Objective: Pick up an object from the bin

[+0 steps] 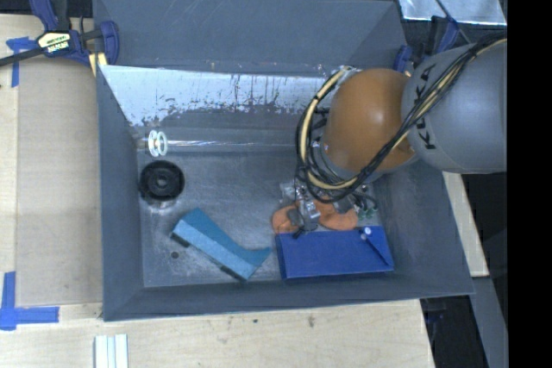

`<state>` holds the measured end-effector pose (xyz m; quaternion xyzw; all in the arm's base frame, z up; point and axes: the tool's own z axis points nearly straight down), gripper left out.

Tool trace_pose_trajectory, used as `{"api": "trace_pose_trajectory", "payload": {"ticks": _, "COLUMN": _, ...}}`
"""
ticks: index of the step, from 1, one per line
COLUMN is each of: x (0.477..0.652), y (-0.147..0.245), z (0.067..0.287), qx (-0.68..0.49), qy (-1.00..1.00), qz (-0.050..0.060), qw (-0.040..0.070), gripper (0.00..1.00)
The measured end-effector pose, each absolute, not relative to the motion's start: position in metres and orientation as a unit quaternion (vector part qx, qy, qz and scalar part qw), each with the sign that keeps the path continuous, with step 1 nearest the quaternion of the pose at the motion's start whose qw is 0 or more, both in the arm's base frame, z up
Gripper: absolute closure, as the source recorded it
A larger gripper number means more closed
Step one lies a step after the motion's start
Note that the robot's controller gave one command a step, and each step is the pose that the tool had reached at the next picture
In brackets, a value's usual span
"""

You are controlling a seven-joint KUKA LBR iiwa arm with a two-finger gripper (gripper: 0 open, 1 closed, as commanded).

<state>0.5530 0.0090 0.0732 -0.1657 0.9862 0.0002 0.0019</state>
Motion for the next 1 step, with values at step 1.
{"api": "trace_pose_trajectory", "payload": {"ticks": 1, "x": 0.551, "y": 0.0203, "z": 0.2742, "qx": -0.173, "qy": 0.985, "qz": 0.0, "qw": 0.001, "gripper": 1.0}}
